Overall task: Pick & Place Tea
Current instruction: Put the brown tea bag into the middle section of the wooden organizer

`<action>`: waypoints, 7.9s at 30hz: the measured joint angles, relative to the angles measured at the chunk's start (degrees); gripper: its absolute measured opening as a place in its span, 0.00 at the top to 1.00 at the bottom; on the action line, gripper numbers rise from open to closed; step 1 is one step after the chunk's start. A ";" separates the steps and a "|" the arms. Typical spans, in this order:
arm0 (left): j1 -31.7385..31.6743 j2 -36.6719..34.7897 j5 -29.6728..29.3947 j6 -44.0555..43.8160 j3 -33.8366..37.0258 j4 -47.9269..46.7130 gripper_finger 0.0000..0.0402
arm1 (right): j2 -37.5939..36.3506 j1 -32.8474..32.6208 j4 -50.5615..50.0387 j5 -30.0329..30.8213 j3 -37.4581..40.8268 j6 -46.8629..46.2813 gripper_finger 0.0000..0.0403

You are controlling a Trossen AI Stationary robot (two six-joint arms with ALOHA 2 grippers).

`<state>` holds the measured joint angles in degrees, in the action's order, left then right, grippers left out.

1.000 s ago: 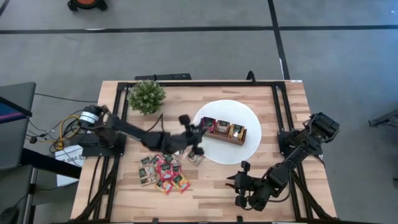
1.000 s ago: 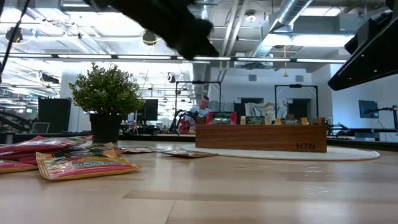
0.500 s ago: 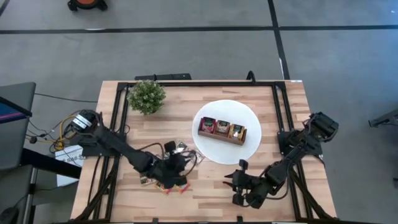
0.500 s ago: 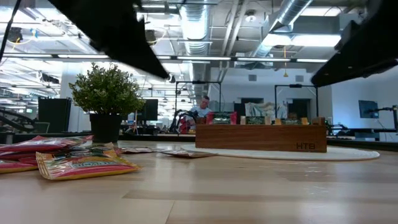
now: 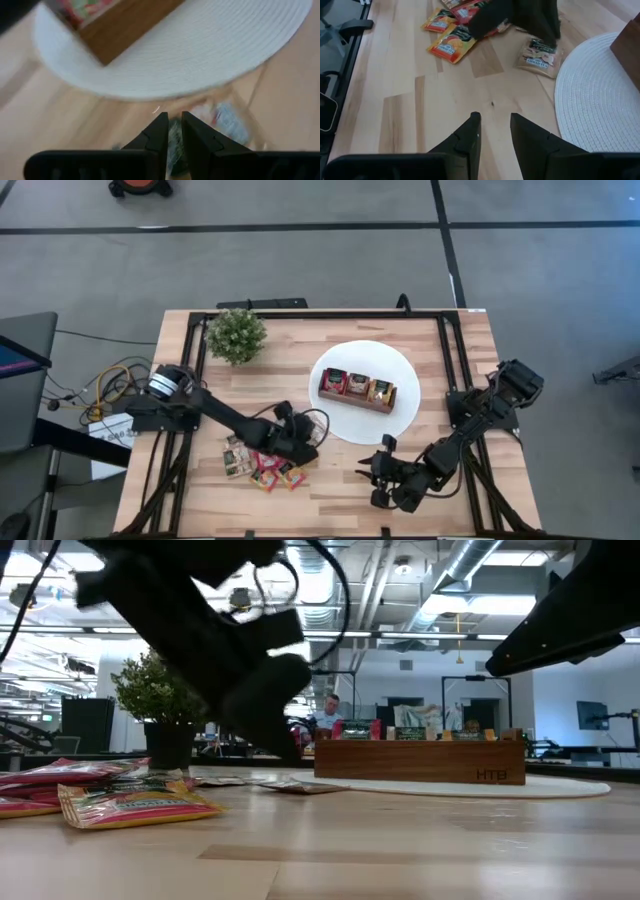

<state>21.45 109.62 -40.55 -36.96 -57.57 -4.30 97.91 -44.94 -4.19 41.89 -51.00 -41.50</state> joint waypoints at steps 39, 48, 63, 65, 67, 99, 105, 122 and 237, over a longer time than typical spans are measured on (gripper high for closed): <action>3.75 5.98 6.85 13.08 -6.97 7.71 0.99 | 7.43 5.49 10.11 -11.63 3.51 1.03 0.76; 2.57 11.31 12.51 16.92 -7.09 20.64 1.00 | 6.75 4.14 10.33 -12.06 2.44 3.85 0.81; 10.51 9.40 11.11 29.38 -14.37 12.06 1.00 | 8.50 8.04 12.55 -11.69 2.40 0.08 0.81; 9.63 9.40 7.91 24.94 -14.33 8.31 1.00 | 8.40 9.99 14.21 -12.52 2.16 -0.41 0.79; 8.39 9.40 8.03 20.66 -14.36 6.23 1.00 | 8.37 12.26 14.13 -13.59 2.20 -0.58 0.75; 7.85 8.77 -9.18 16.31 -13.11 -2.25 1.00 | 14.10 19.16 19.89 -23.41 1.83 18.51 0.96; 8.91 8.14 -11.65 16.55 -13.56 -3.62 1.00 | 13.55 16.91 16.24 -21.56 0.22 20.72 0.99; 8.76 5.93 -10.13 10.30 -13.58 -3.86 0.96 | 7.58 6.98 -3.54 -0.97 -7.43 21.07 1.00; 19.52 -1.63 -22.13 -0.81 -13.56 -16.57 0.72 | -9.14 47.73 -30.51 -28.12 -5.47 35.30 0.83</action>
<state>40.97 107.98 -62.67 -37.76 -71.13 -20.87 88.76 2.79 -34.69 13.77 -56.47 -6.20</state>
